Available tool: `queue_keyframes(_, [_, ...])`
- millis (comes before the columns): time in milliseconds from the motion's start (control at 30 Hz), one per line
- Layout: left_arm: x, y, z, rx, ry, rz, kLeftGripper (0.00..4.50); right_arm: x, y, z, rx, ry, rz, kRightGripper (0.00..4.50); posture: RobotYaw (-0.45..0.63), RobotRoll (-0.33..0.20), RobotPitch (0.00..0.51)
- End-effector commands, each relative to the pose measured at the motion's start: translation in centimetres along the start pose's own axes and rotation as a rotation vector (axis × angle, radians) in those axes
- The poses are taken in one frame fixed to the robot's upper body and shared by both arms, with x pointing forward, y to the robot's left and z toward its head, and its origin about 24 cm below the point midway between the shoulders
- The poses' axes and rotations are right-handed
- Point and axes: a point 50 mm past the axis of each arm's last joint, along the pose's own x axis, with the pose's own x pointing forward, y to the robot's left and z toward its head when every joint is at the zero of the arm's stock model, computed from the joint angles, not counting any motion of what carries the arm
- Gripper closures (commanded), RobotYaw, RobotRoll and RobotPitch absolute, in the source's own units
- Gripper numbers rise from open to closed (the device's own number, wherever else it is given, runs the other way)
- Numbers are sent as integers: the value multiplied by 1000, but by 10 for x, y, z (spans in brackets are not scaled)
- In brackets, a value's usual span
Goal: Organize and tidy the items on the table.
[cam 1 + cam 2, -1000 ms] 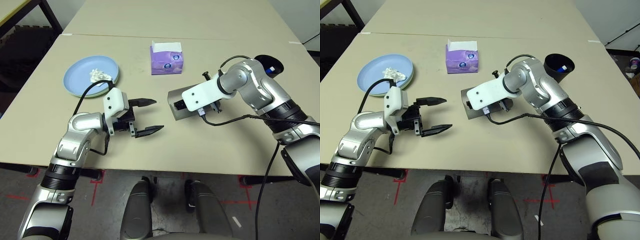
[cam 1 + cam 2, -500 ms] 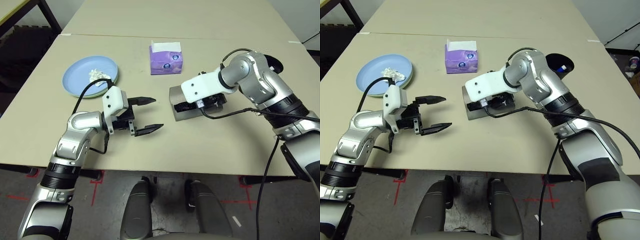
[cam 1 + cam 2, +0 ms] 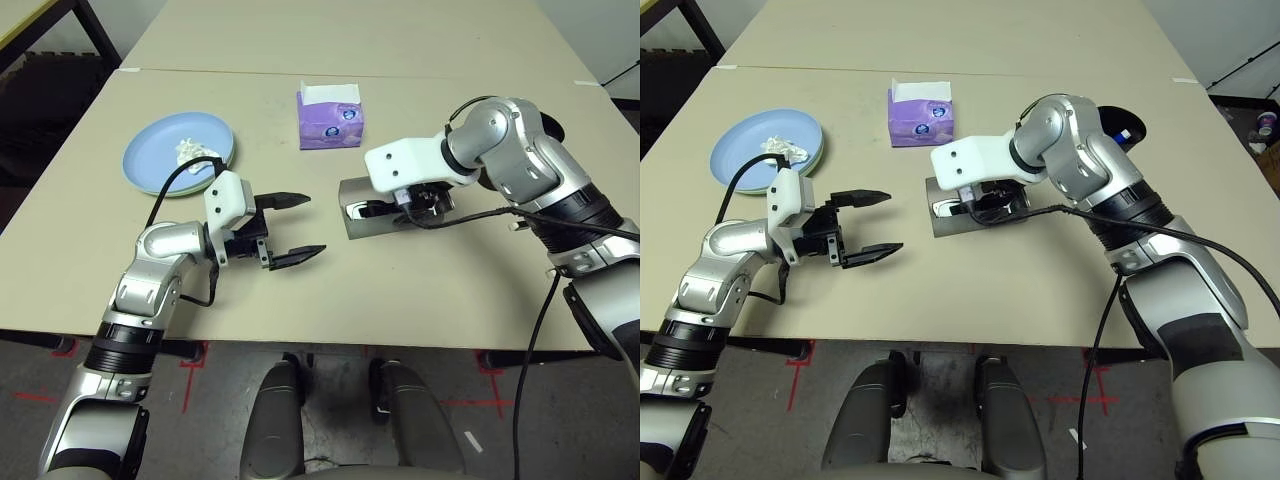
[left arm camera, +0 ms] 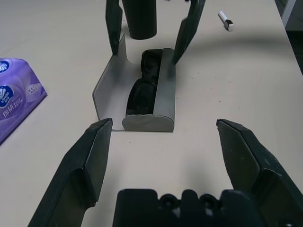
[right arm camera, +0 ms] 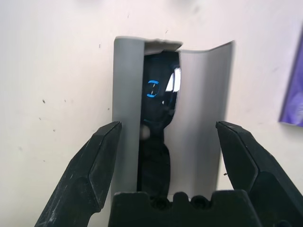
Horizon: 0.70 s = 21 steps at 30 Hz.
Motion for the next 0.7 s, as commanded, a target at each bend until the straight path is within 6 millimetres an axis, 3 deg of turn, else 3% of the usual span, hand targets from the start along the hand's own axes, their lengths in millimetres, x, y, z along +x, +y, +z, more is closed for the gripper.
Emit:
queue_keyframes(33, [-3,0,-3,-6,8,-5,0,-17,3,2,122,-145,-14,27,-3,0,182])
queue_keyframes(167, [-5,1,-4,-10,10,1,0,-25,18,-10,325,-321,-62,27,-8,0,182])
queue_keyframes(433, [-8,4,-7,-19,22,-3,0,-20,49,-34,644,-507,-260,27,-17,0,186])
queue_keyframes(700, [-6,11,-9,-20,13,7,0,-11,77,-62,796,-633,-534,27,-41,0,188])
